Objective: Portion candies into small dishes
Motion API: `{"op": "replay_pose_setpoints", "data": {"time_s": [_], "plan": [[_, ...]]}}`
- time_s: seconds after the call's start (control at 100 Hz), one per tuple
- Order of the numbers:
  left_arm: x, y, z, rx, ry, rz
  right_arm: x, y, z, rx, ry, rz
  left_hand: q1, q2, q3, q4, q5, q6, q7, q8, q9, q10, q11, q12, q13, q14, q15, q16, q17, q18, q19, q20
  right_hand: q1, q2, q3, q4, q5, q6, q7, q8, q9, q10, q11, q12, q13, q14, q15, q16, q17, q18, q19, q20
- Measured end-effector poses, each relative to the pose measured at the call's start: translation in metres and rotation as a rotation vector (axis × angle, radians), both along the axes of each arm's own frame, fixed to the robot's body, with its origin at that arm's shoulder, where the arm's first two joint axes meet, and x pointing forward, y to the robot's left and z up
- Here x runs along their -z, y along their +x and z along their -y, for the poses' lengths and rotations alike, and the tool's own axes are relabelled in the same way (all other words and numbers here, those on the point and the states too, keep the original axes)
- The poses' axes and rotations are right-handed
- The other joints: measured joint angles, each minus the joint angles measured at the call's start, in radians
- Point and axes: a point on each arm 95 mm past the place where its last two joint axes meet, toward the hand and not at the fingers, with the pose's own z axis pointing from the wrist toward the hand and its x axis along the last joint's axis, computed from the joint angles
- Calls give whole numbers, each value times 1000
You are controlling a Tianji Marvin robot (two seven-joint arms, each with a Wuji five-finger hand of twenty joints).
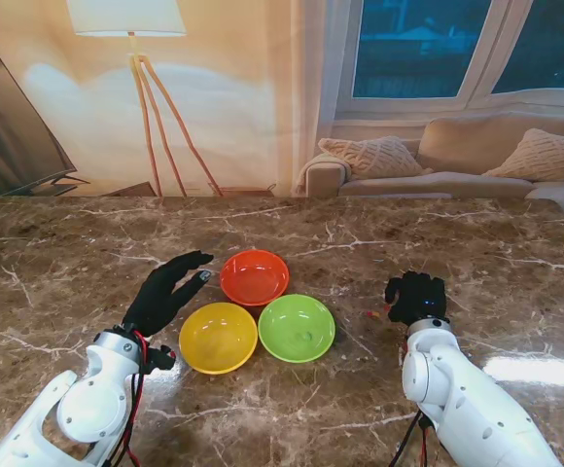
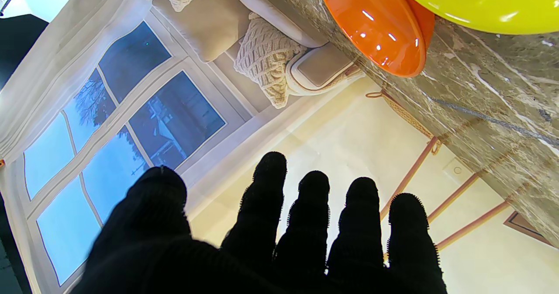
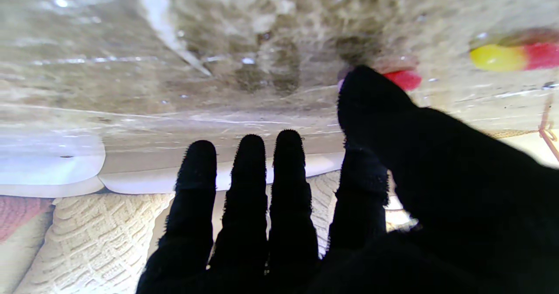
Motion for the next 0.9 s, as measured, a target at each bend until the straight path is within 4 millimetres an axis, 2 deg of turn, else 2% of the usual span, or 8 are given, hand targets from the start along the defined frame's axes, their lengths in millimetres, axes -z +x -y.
{"op": "replay_pose_setpoints", "data": {"time_s": [0.31,0.67,0.9], "plan": [[0,0,0,1,0,-1,1,-3,-1,20,18,1,0,0,0,0,0,0,0,0,0,0,0,0,0,0,0,0,0,0,-1,0,16,0,-5,0,-2,-3,-6,-51,54,-6,4,0,20,0,4,0,4,2,1,0],[0,0,0,1,-1,0,5,-4,-3,28,25,27,0,0,0,0,0,0,0,0,0,0,0,0,0,0,0,0,0,0,-2,0,1,49,-29,0,-3,-3,46,-56,80,-13,15,3,42,0,9,4,16,2,24,0],[0,0,0,-1,0,1,5,-2,-5,31,21,24,0,0,0,0,0,0,0,0,0,0,0,0,0,0,-1,0,-2,0,-5,0,0,51,-30,0,7,-3,68,-47,105,-23,51,28,63,0,16,11,26,2,39,0]]}}
